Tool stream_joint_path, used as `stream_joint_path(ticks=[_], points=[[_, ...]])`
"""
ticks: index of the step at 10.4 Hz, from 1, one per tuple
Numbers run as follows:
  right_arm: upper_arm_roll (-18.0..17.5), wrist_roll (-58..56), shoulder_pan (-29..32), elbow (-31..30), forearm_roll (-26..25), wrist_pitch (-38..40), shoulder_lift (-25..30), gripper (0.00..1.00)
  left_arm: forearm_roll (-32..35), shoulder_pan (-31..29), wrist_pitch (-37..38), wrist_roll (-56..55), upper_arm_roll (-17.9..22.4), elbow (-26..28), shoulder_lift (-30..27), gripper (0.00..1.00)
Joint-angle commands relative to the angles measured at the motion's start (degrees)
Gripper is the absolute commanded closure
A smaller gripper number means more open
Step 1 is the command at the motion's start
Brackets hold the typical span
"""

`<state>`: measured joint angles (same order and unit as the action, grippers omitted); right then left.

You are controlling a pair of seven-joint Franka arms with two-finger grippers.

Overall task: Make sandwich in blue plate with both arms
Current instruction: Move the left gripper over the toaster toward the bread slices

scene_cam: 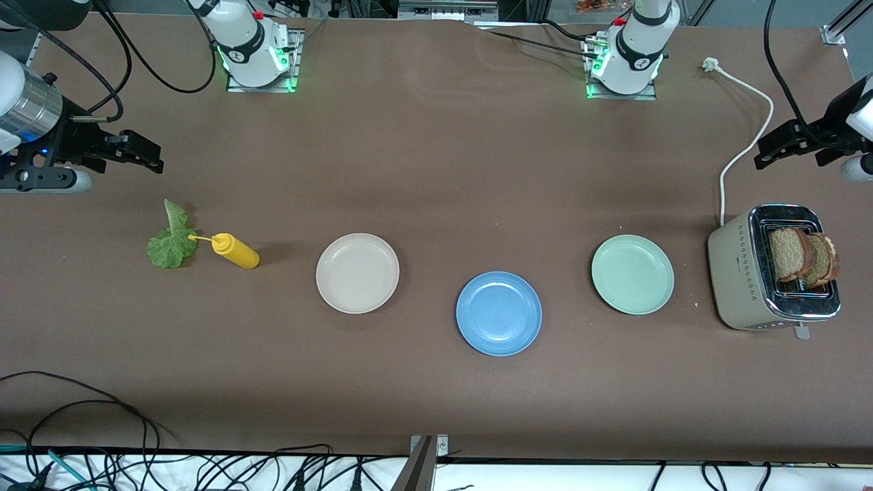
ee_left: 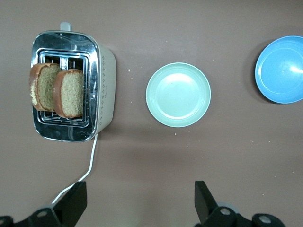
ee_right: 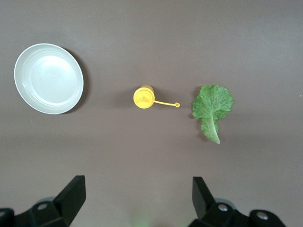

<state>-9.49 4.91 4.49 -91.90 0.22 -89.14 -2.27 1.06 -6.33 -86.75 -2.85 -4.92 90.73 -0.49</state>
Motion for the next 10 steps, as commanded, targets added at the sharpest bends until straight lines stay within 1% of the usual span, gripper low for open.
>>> stream_joint_path(ticks=[1,2,5,7,8,10], points=[[-0.1,0.1,-0.1,2.0,-0.1,1.6,-0.8,0.0,-1.1,-1.6,1.0,0.7,-0.3,-1.7,1.4,0.0],[-0.1,0.1,-0.1,2.0,-0.1,1.5,-0.8,0.0,-1.4,-2.9,1.0,0.7,-0.3,-1.6,1.5,0.0],[-0.1,0.1,0.0,2.0,-0.1,1.5,-0.8,0.0,-0.5,-3.9,1.0,0.6,-0.3,-1.5,2.1,0.0],[-0.1,0.1,0.0,2.0,-0.1,1.5,-0.8,0.0,0.1,-4.3,1.0,0.6,0.0,-1.6,5.0,0.0],[-0.1,0.1,0.0,2.0,-0.1,1.6,-0.8,0.0,2.7,-5.2,0.8,0.8,-0.1,-1.6,6.1,0.0],[-0.1,0.1,0.0,2.0,-0.1,1.6,-0.8,0.0,3.8,-5.7,0.6,2.9,0.0,-1.8,8.0,0.0]])
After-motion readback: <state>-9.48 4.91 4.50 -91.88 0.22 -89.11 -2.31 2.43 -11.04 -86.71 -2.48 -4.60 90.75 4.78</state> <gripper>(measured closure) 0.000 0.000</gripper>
